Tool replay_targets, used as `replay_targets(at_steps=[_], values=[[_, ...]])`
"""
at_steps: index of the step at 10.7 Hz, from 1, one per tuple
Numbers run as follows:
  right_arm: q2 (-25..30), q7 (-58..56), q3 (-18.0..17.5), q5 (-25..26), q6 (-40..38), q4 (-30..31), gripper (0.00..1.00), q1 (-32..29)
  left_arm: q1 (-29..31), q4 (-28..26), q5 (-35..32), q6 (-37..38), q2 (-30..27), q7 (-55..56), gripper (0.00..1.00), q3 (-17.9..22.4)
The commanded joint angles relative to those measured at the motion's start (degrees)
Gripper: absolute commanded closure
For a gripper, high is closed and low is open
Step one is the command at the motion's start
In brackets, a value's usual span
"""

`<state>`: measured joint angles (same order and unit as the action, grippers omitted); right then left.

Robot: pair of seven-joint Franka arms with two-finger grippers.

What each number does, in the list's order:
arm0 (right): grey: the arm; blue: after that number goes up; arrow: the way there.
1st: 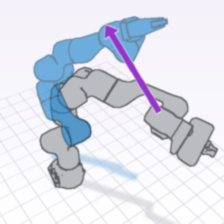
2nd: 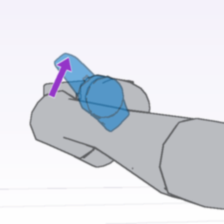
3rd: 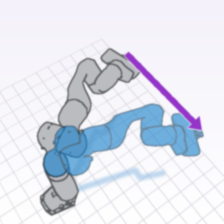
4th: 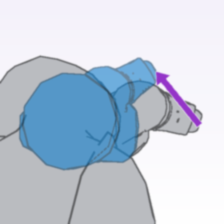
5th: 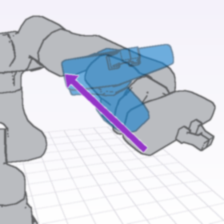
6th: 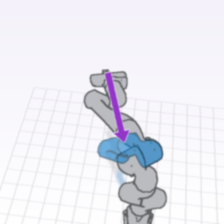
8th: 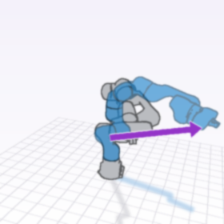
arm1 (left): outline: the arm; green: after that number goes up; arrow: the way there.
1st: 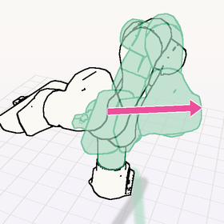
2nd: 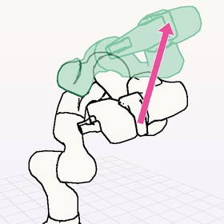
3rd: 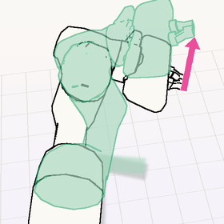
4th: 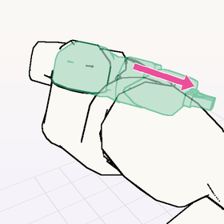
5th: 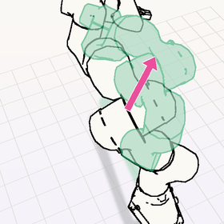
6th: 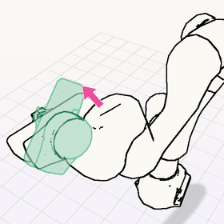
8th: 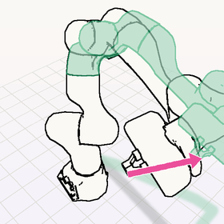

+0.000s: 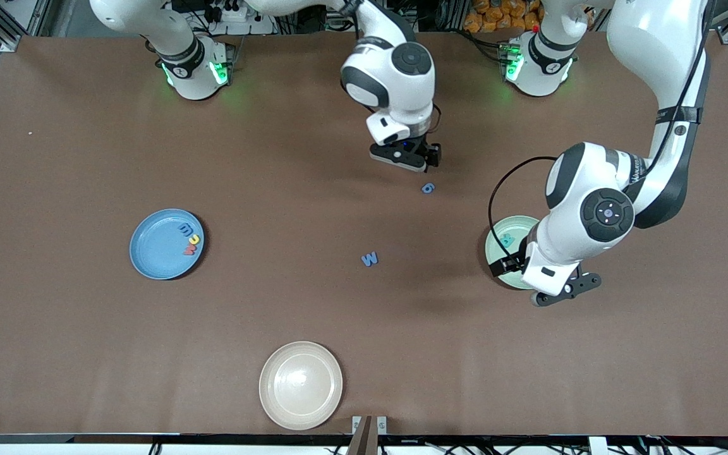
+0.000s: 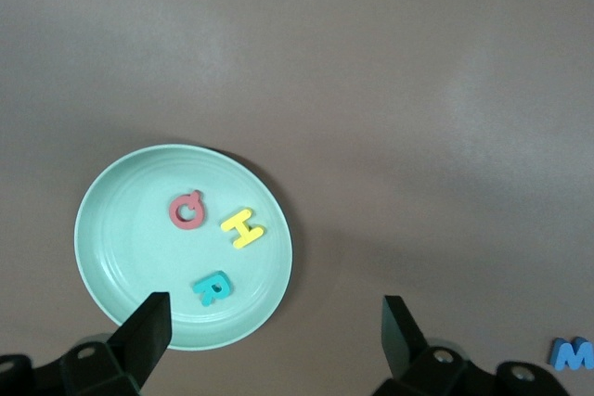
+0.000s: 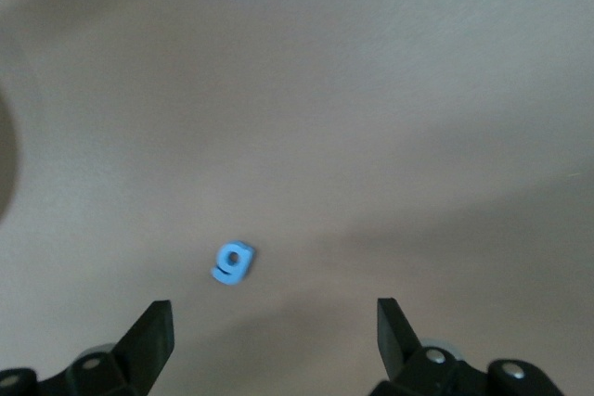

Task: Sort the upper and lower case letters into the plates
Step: 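Grasp the blue g with the right gripper while the left gripper moves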

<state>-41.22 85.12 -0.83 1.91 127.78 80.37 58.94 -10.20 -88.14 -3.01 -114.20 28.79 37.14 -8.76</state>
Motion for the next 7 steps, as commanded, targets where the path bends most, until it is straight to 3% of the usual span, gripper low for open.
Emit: replay_targets(at_steps=[1, 3, 7], values=[[-7.0, 5.6, 1.8, 0.8, 3.8, -6.6, 0.13, 1.9, 0.0, 1.8, 0.5, 0.6, 1.0, -2.9, 0.0, 0.1], [-13.5, 8.8, 2.4, 0.7, 3.7, -13.6, 0.15, 2.6, -0.3, 1.8, 0.5, 0.6, 1.6, -2.9, 0.0, 0.1], [-17.1, 9.2, 2.3, 0.6, 4.8, -15.2, 0.24, 2.6, -0.3, 1.8, 0.5, 0.7, 1.5, -2.7, 0.0, 0.1]])
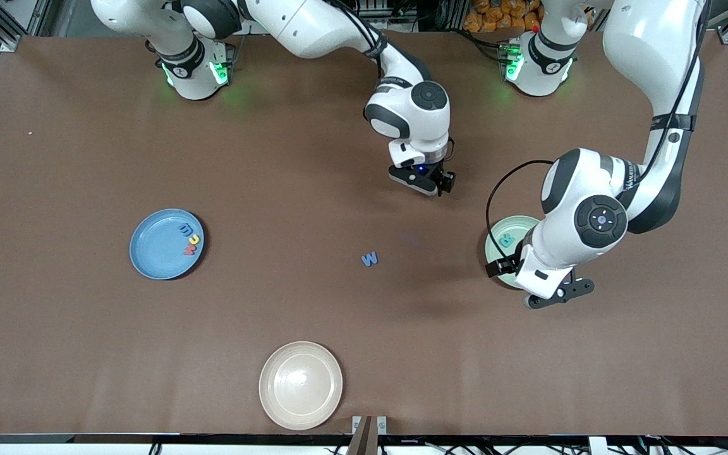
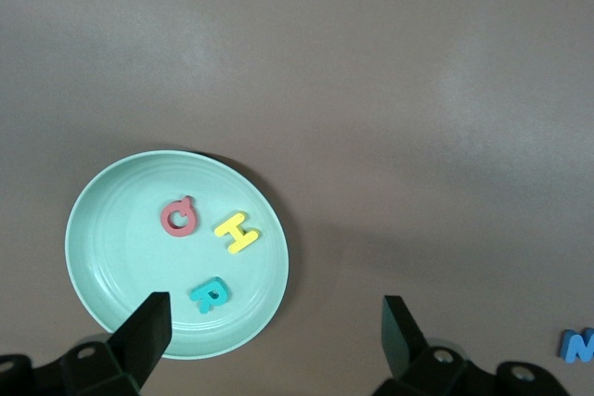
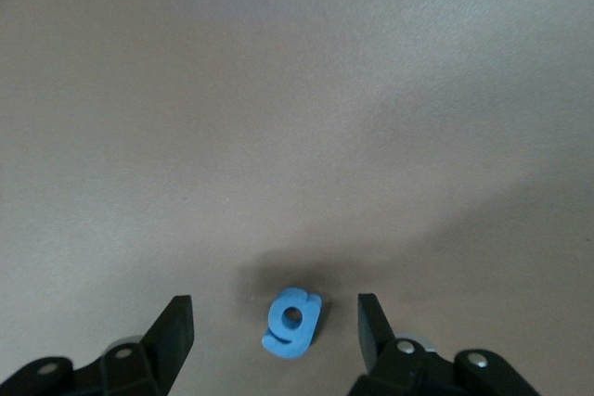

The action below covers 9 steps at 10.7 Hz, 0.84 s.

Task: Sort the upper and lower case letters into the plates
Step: 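Grasp the blue g with the right gripper while the left gripper moves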

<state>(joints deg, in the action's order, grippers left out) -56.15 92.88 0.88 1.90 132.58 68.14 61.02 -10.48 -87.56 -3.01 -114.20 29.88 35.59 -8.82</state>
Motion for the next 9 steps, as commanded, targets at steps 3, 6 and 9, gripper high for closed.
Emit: replay_targets(at_steps=[3, 6, 9], values=[[-2.8, 1.2, 0.5, 0.4, 0.0, -3.0, 0.31, 0.2, 0.9, 1.3, 0.5, 0.7, 0.4, -1.3, 0.0, 0.1], [-3.7, 0.8, 0.5, 0.3, 0.0, -3.1, 0.33, 0.3, -0.1, 1.3, 0.7, -0.1, 2.3, -0.4, 0.0, 0.0], [-4.1, 0.7, 0.4, 0.3, 0.0, -3.2, 0.34, 0.6, -1.8, 1.3, 1.1, -3.2, 3.3, 0.8, 0.0, -0.5]])
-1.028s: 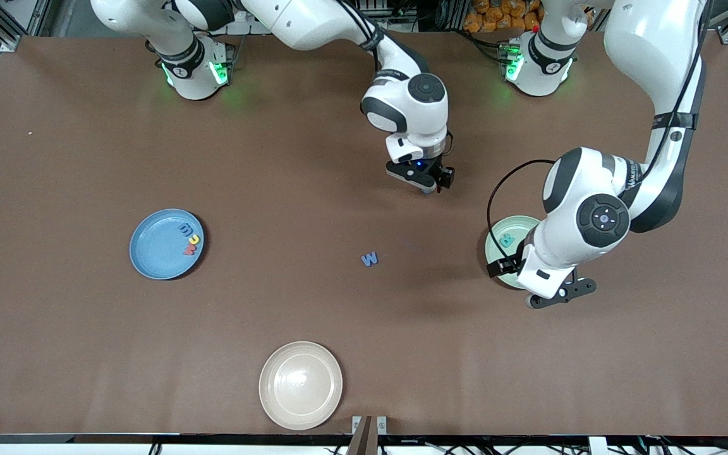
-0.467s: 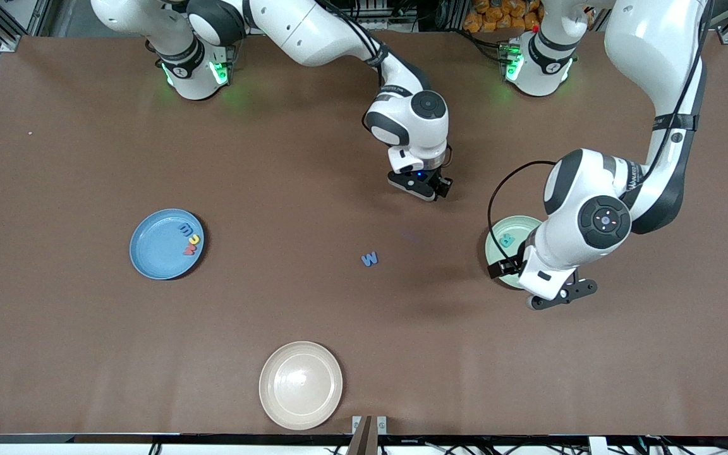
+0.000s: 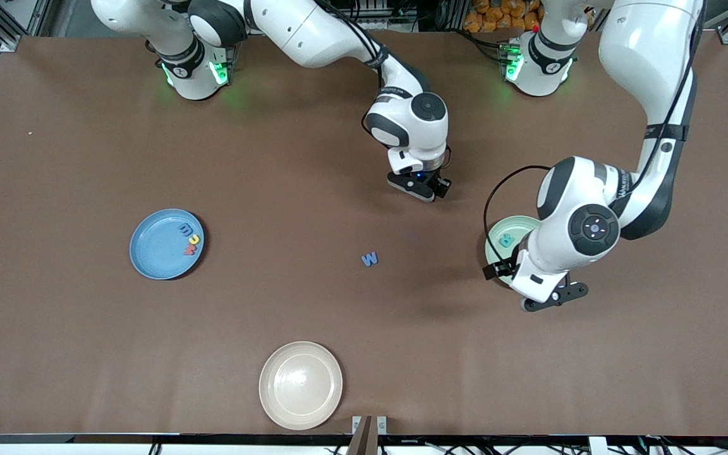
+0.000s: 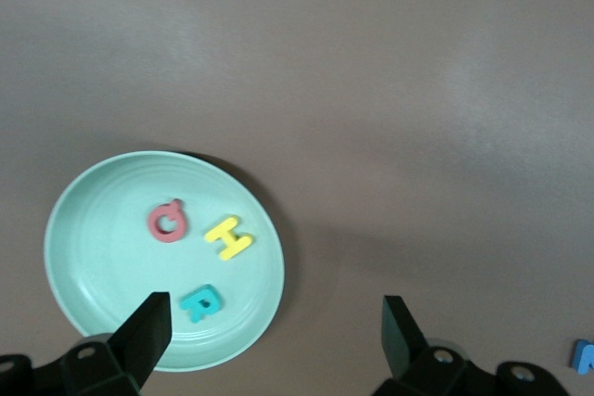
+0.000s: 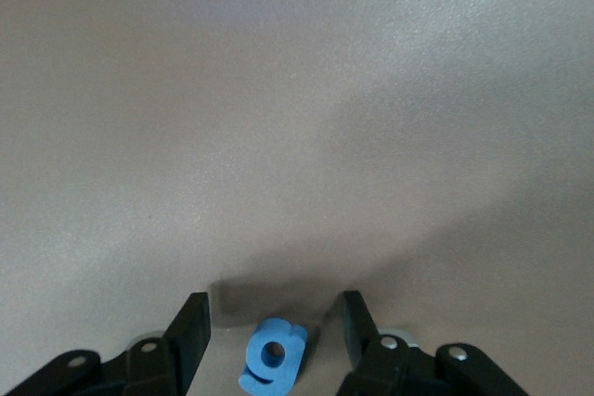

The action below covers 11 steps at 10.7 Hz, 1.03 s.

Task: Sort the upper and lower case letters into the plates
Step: 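Grasp the blue g with the right gripper while the left gripper moves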

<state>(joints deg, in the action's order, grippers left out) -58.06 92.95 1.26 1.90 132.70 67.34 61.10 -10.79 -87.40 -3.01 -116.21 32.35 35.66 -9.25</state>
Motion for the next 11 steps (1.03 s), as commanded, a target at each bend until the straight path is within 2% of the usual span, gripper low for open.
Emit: replay_targets(at_steps=[1, 4, 7, 11], values=[[-2.6, 0.7, -0.1, 0.3, -0.2, -3.1, 0.35, 0.6, -2.3, 1.2, 1.2, -3.7, 1.2, 0.6, 0.0, -0.2], [-3.7, 0.7, -0.1, 0.3, -0.2, -4.2, 0.35, 1.5, -5.2, 1.6, 1.2, -10.3, 2.9, -0.1, 0.0, -0.2], [-4.3, -0.9, 0.0, 0.4, -0.2, -4.1, 0.5, 1.8, -7.3, 5.8, 1.2, -11.8, 4.9, -0.2, 0.0, -0.2], [-4.2, -1.5, -0.1, 0.2, -0.6, -4.0, 0.95, 1.2, -6.8, 7.1, 1.8, -13.7, 5.0, 0.1, 0.0, -0.2]])
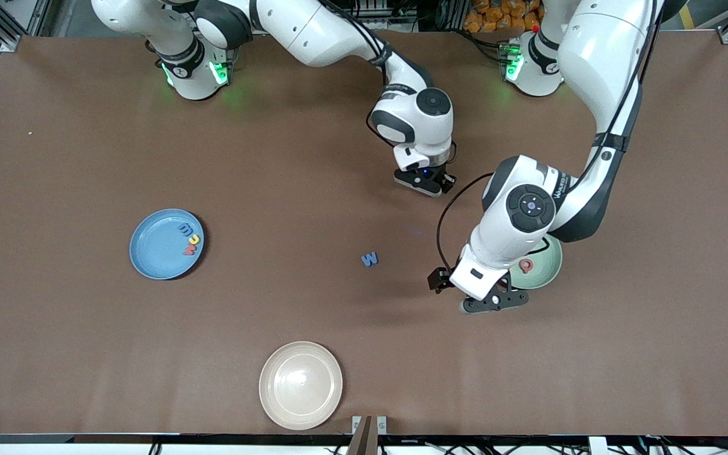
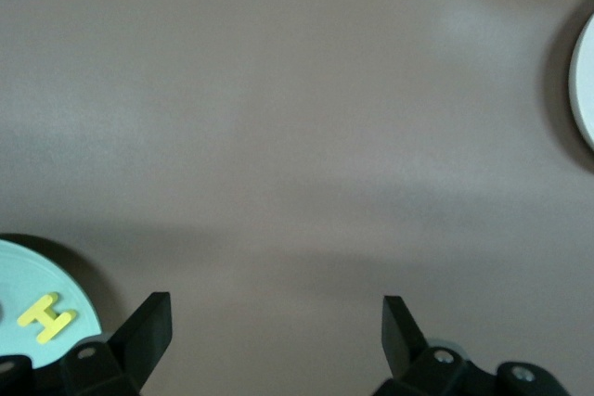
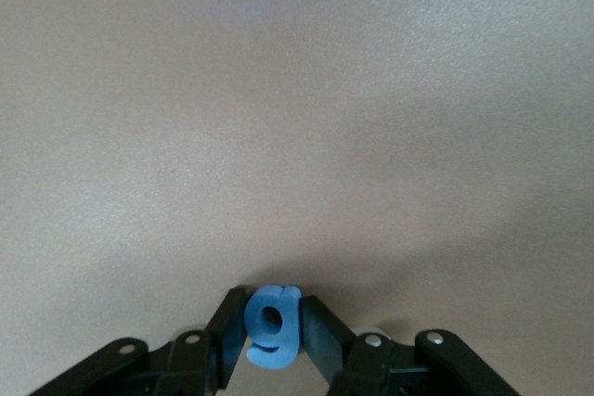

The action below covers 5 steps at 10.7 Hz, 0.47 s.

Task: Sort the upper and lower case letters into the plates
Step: 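Grasp the blue g with the right gripper while the left gripper moves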

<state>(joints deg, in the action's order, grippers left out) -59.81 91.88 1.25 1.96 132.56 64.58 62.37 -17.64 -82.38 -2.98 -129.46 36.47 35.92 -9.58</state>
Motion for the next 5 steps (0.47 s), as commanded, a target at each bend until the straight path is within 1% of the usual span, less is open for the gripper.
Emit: replay_targets(at_steps=[1, 4, 5], values=[[-2.2, -1.0, -0.1, 0.0, -0.6, -1.0, 1.0, -0.2, 0.3, 2.1, 3.1, -0.4, 0.4, -0.5, 0.0, 0.1], [-0.8, -1.7, -0.4, -0.5, -3.2, -1.0, 1.0, -1.2, 1.0, 2.8, 3.8, -0.4, -0.2, -0.8, 0.0, 0.0], [0.3, -3.7, -0.3, -3.3, -4.9, -1.0, 1.0, -1.5, 0.9, 2.8, 3.6, -0.4, -0.2, -2.0, 0.0, 0.2]])
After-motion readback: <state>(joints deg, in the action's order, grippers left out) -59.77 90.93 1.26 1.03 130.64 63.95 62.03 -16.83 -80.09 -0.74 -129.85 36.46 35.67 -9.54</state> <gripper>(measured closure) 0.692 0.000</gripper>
